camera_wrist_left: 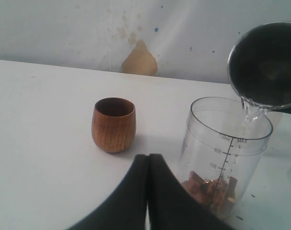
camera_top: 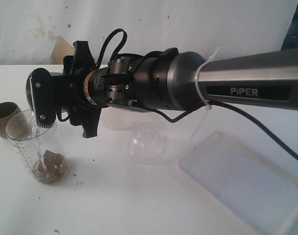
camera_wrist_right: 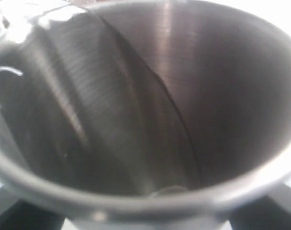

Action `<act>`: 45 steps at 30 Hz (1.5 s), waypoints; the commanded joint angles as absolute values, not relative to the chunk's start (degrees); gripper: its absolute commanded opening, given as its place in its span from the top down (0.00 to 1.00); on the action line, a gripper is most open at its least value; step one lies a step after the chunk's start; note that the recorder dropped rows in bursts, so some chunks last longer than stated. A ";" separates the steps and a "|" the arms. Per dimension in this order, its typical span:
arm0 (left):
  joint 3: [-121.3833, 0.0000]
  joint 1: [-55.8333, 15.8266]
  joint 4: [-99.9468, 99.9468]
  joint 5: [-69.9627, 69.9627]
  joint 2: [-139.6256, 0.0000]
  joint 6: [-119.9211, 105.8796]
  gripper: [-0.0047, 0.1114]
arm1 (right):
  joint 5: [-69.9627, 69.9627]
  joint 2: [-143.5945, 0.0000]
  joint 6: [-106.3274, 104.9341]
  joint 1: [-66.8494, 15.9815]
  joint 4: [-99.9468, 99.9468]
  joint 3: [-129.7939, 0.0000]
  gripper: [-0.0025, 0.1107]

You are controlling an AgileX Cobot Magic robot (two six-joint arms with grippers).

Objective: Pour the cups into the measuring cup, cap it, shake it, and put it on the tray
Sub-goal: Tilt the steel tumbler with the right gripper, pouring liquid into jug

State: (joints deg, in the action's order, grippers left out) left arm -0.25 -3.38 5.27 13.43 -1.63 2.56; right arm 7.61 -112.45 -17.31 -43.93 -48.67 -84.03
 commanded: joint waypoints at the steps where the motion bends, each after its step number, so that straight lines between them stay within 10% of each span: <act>1: 0.00 -3.63 4.86 13.49 -1.40 2.51 0.96 | 6.33 -111.52 -18.21 -43.91 -50.19 -84.73 0.98; 45: 0.00 -3.63 4.86 13.49 -1.40 2.51 0.96 | 6.59 -114.46 -24.83 -43.91 -52.79 -89.91 0.98</act>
